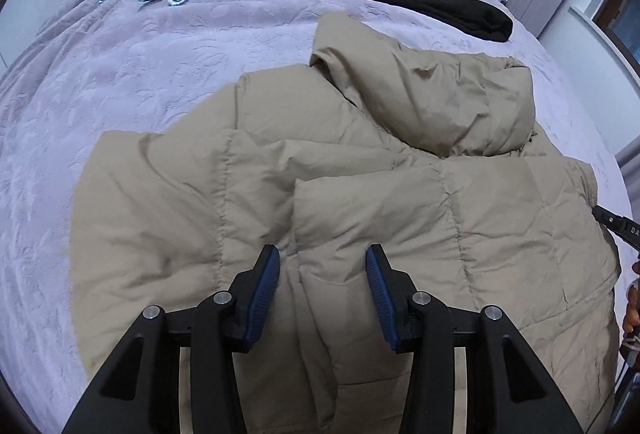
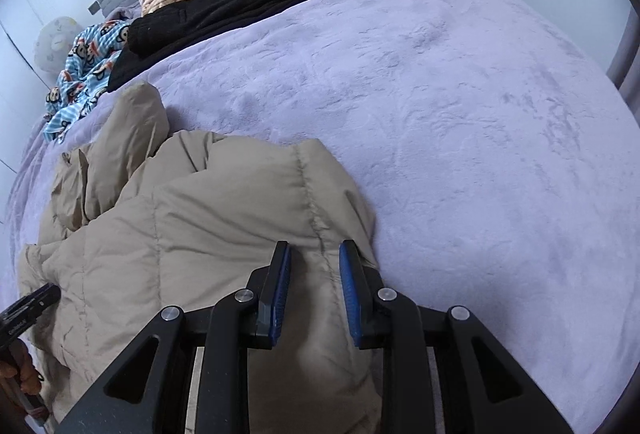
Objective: Fold large clothes
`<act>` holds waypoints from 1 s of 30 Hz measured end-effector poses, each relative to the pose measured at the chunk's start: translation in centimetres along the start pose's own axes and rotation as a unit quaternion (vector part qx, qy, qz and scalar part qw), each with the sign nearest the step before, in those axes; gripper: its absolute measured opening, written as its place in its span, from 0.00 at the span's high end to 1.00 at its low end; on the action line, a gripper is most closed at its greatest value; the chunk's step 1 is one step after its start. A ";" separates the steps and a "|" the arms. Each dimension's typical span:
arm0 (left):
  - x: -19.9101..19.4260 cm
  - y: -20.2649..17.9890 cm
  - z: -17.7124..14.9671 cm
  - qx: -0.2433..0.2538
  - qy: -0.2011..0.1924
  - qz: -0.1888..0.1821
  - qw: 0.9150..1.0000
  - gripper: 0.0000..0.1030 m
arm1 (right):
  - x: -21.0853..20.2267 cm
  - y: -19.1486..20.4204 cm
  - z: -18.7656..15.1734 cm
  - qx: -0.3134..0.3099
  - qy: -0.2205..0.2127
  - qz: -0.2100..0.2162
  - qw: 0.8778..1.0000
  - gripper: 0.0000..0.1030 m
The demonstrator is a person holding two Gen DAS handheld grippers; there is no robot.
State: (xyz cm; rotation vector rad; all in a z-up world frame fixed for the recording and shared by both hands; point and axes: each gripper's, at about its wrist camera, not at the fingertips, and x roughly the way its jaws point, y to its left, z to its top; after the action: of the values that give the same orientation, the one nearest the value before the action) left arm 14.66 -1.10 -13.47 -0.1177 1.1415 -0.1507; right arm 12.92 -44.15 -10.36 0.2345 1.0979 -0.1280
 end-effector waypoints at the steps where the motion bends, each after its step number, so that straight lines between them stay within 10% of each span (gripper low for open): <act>1: -0.6 0.3 -0.1 -0.002 -0.001 0.004 1.000 0.54 | -0.6 -0.4 -0.2 0.004 0.000 0.000 1.000 0.68; 15: -7.9 0.9 -7.1 -0.008 0.061 0.032 0.998 0.54 | -8.1 -0.9 -7.9 0.085 0.061 0.066 0.992 0.38; 18: -9.4 1.1 -9.1 -0.021 0.072 0.033 0.997 0.12 | -9.2 -0.7 -10.0 0.097 0.077 0.074 0.990 0.34; 30: -12.6 2.0 -14.1 -0.021 0.121 0.026 0.992 0.00 | -12.8 0.9 -15.7 0.134 0.125 0.090 0.979 0.24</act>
State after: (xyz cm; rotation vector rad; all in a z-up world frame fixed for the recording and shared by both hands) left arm -3.16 2.87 -8.35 -0.1089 1.3886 -0.0959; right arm -6.24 -39.52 -5.69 0.6032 1.3018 -0.0852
